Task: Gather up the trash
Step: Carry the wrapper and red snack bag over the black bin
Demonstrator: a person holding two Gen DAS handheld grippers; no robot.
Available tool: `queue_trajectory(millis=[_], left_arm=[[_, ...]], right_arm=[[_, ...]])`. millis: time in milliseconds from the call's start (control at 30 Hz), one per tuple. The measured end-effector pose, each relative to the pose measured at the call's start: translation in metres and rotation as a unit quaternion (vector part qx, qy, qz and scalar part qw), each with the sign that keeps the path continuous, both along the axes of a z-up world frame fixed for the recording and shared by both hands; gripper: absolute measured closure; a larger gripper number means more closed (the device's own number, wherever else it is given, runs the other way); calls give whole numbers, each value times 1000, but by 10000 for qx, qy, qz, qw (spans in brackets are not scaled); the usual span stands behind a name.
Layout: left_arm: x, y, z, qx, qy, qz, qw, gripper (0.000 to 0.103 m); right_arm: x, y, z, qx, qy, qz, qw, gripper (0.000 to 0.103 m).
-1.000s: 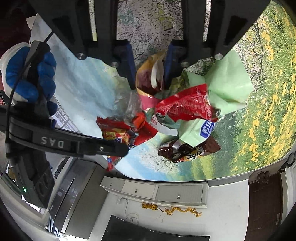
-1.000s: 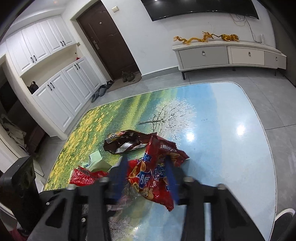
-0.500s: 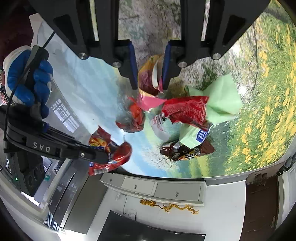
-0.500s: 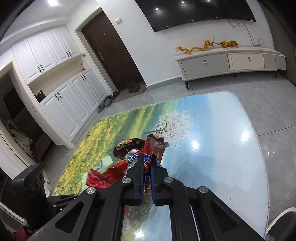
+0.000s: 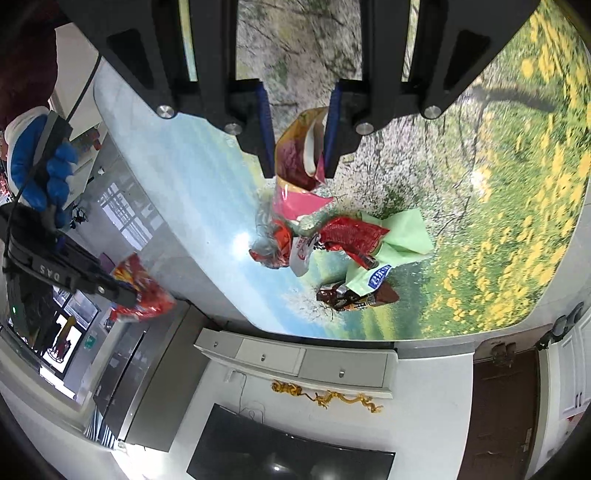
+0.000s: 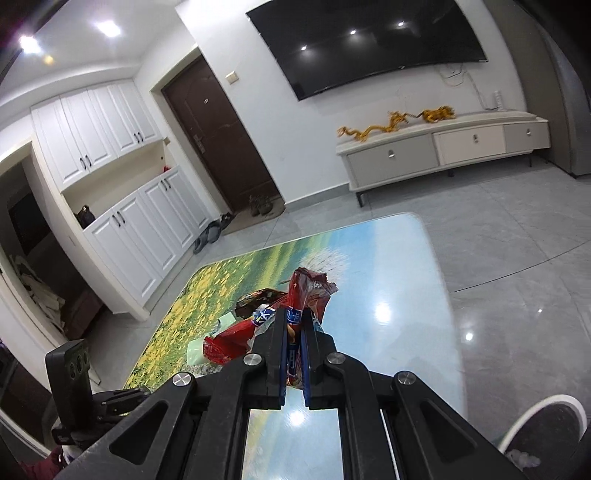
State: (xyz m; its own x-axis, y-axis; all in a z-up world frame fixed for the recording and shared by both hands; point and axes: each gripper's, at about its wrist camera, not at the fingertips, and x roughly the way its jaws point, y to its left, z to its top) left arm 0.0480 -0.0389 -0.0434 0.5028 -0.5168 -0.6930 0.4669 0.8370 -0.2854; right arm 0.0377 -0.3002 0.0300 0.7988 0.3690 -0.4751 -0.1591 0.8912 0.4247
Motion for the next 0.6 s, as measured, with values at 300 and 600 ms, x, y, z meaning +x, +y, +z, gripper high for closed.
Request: queue_trajectory(millis=[300, 600], left_arm=[[-26, -2, 26, -86, -202, -37, 9998, 80], [-45, -33, 35, -46, -280, -332, 9990, 80]], right_arm=[[-61, -54, 13, 1, -156, -698, 9974, 97], [-113, -106, 7, 56, -146, -1395, 9901, 97]])
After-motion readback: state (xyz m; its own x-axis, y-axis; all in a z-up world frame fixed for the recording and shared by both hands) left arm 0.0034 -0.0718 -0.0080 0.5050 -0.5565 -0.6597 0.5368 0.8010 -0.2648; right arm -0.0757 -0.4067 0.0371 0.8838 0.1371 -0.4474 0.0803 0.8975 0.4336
